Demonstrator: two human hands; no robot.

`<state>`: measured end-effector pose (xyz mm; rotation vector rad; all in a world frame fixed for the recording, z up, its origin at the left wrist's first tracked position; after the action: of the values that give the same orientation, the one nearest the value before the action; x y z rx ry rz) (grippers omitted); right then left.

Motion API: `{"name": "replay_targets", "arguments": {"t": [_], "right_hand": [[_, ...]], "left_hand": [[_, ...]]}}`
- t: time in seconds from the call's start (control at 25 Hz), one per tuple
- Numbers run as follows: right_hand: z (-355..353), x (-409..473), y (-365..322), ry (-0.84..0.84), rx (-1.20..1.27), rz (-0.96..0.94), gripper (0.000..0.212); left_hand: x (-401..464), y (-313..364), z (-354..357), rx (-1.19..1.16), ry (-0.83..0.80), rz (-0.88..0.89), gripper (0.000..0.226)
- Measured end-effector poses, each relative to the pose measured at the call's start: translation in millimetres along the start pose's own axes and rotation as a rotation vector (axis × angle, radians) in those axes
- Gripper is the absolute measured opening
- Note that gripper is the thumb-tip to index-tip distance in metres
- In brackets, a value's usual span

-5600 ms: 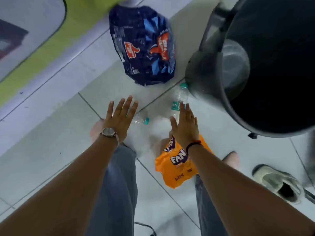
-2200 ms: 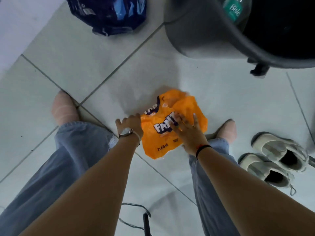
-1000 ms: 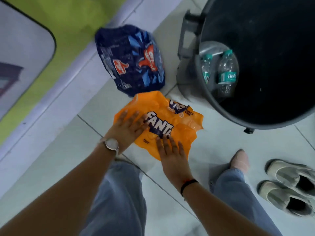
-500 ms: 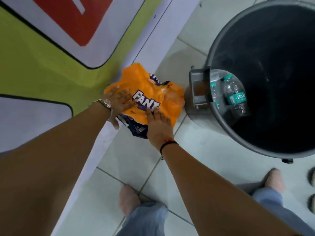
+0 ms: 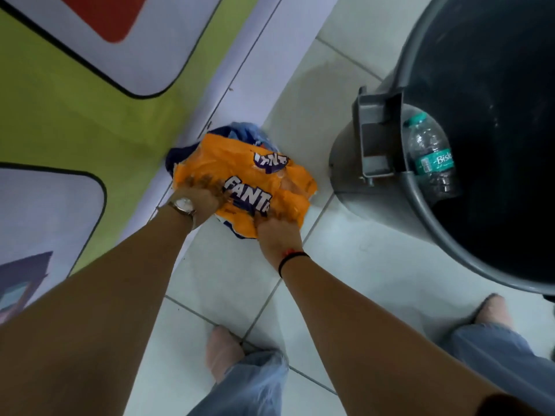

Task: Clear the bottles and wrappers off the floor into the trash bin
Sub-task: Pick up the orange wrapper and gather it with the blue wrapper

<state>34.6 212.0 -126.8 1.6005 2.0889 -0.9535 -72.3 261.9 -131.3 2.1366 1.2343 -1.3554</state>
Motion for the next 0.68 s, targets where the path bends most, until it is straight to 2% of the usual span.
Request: {"name": "replay_targets", "arguments": {"t": [0.2,0.36,0.48,0.56,0.6,0.68], "right_hand": [[-12.6,-59.6,-13.9,-0.094,-0.040,-0.123,0.032],[-35.5,-150.5,-36.9,-0.193,-0.075,-0.199,0.037],[-89.1,-197.0,-63.7,-0.035,-0.318,-0.315,0.045],[-122.5,-214.9,-82.3,-0.022,-0.362,-0.403,0.045],[-145.5,-223.0,-87.2,-0.040,-0.400,-0.453,0.044],[-192.0,-230.9,-89.9,0.033,-0.520,-0.502,0.044]], "left_hand": [[-68.7,24.6,25.1,-0.006,-0.127,0.026,0.054],[-171.1,53.6,38.4,-0.176,-0.132,-0.117,0.060],[-249.8,56.3,31.3,-0.358,-0.111,-0.265,0.062],[-289.0,48.7,11.8,-0.489,-0.003,-0.331,0.065],[-305.9,42.2,-14.5,-0.561,0.141,-0.351,0.067],[-333.8,29.0,-67.9,-0.576,0.466,-0.369,0.071]]}}
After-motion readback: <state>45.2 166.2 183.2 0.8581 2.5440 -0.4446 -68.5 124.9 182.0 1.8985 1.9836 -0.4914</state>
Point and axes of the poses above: each hand's wrist, its own x-axis towards the middle knuckle, its own z-axis out of the palm, y = z × x, the point moved 9 cm from there along x, towards the middle knuckle, and after that the axes turned 3 degrees about -z, right-handed, at the moved point
